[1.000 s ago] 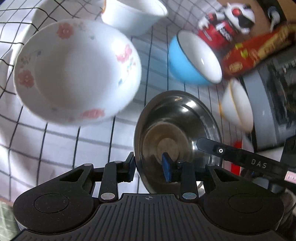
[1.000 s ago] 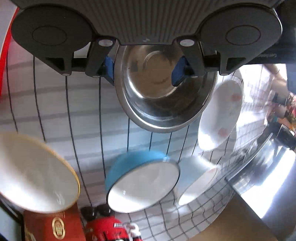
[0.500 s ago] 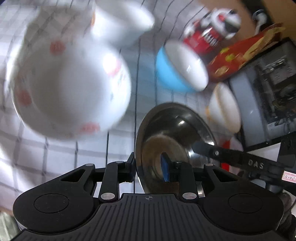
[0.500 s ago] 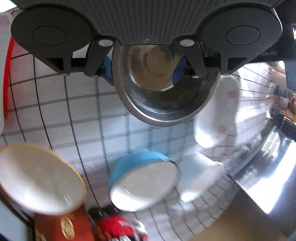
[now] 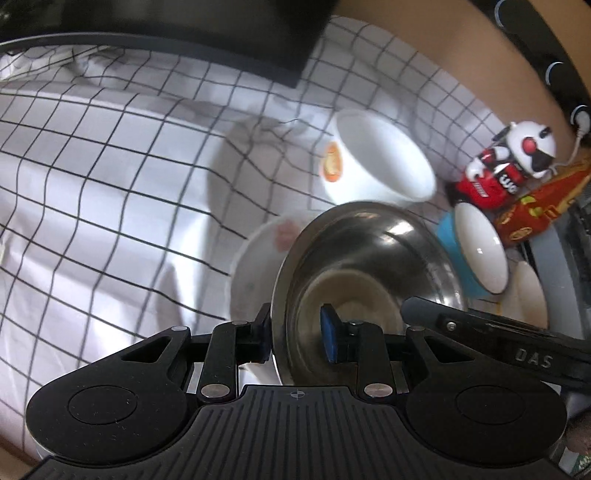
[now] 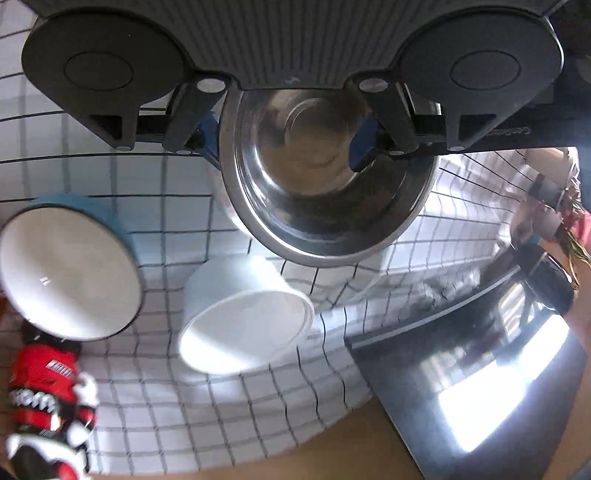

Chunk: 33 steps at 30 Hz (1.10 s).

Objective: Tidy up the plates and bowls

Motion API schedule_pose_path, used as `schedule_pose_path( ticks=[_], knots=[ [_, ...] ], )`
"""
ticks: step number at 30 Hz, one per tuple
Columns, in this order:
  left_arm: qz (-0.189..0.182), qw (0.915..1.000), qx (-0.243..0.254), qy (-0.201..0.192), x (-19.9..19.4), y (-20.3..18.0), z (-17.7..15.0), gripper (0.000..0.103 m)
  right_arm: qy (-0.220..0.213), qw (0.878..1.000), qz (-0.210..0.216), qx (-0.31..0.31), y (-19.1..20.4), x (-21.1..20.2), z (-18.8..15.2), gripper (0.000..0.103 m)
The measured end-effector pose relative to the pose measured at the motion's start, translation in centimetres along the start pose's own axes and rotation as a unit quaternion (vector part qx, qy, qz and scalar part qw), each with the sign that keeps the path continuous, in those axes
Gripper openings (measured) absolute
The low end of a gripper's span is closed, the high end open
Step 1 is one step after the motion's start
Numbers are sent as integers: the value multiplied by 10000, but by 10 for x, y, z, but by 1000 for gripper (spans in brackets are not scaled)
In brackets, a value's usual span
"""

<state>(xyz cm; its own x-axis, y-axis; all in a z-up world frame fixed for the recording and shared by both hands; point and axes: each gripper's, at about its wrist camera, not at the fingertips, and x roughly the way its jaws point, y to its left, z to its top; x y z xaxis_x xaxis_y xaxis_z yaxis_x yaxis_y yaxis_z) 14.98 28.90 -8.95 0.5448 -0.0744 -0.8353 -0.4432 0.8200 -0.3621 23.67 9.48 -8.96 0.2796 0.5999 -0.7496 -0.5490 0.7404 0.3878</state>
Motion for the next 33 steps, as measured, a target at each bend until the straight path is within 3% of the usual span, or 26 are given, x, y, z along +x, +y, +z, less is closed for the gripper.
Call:
schedule_pose_path(
  ticks=[10,16,19,21,23,25,28,30,33],
  knots=[
    [-127,9986,353,368,29,17,13,30,60,9990,-292,320,-4,33,-1,72],
    [-192,9976,638,183,28,22,18,30,11,9988,-370,334,-3,39,-2,72],
    [104,9950,997,-42,19,20,17,30,-346,9971,-670,-47,8,25,-1,73],
    [272,9935,1100,-86,19,22,16,33,-580,9938,-915,-250,12,17,-2,79],
    [174,9956,917,17,24,29,16,35,-658,9906,-1158,-299,9,15,-4,81],
    [-20,9977,645,203,31,35,17,33,-426,9923,-1163,-52,-1,23,-6,81],
    [-403,9977,220,495,42,42,18,36,0,9958,-693,591,-17,37,-11,81],
    [-449,9974,121,550,47,45,18,34,146,9951,-422,883,-21,42,-14,81],
    [-524,9968,35,610,47,48,16,32,143,9942,-519,931,-16,44,-17,83]
  ],
)
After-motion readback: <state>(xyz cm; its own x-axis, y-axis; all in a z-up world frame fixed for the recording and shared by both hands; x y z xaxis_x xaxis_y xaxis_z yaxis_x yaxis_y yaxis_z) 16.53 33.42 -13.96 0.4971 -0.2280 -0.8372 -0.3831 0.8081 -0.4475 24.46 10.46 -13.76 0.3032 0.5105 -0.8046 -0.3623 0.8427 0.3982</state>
